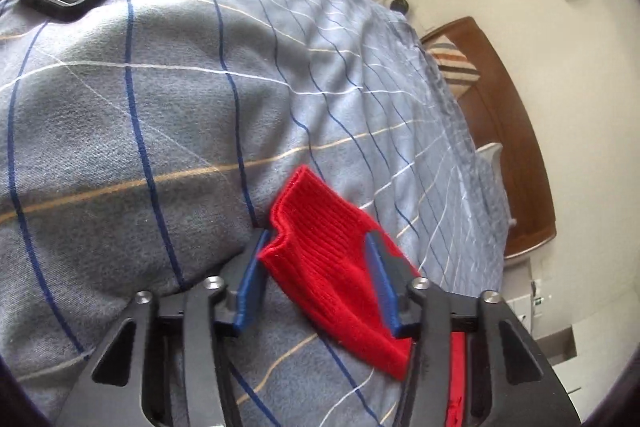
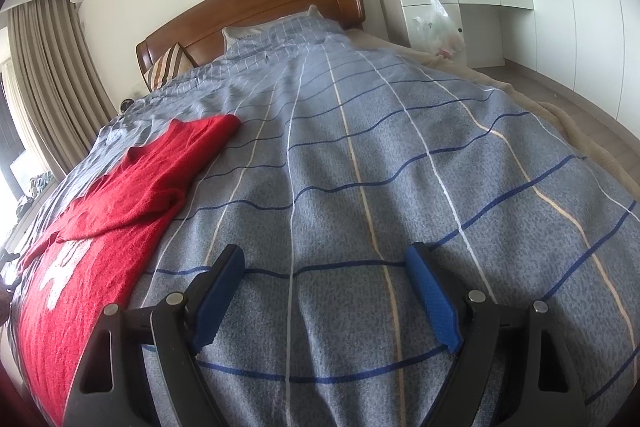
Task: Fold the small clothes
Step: 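Grasp the other sleeve cuff with the left gripper and fold it across the body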
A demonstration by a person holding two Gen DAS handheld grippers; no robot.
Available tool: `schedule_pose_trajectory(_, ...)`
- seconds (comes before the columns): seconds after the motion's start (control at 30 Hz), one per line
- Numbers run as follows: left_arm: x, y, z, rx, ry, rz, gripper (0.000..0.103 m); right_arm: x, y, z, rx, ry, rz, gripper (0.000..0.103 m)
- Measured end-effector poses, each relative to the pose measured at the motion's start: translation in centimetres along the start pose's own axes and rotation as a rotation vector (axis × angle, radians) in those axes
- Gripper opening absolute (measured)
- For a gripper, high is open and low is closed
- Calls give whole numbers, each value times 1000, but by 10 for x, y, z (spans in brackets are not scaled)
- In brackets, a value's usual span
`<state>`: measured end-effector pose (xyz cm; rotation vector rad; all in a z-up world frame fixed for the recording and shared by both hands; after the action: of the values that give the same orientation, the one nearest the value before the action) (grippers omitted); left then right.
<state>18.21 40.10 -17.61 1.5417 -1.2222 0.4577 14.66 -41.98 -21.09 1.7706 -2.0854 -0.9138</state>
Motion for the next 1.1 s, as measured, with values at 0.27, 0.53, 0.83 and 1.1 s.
schedule_pose_trajectory(0.27, 94, 6, 22, -29, -367, -38, 3, 1, -1, 0, 0, 2, 3, 83)
schedule_pose_trajectory(0.53, 312, -20, 160, -141, -849, 182, 3, 2, -2, 0, -3, 9, 12, 83)
schedule_pose_trajectory(0.83, 386, -56, 395, -362, -1227, 288, 4, 2, -1, 0, -3, 10, 12, 83)
schedule_pose_trajectory(1.1, 320, -35, 482, -401, -1559, 129, 86, 2, -1, 0, -1, 9, 9, 83)
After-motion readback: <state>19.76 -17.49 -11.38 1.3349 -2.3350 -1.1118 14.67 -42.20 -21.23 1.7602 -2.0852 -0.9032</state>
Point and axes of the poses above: each gripper's, at about its wrist camera, not at the fingertips, and y roughly against the way its jaws point, x to its right, z to its underside, the point moved 4 cm from there along -y, roughly the way its jaws point, and after that the axes turned 7 degrees about z, right-handed, at the moved point
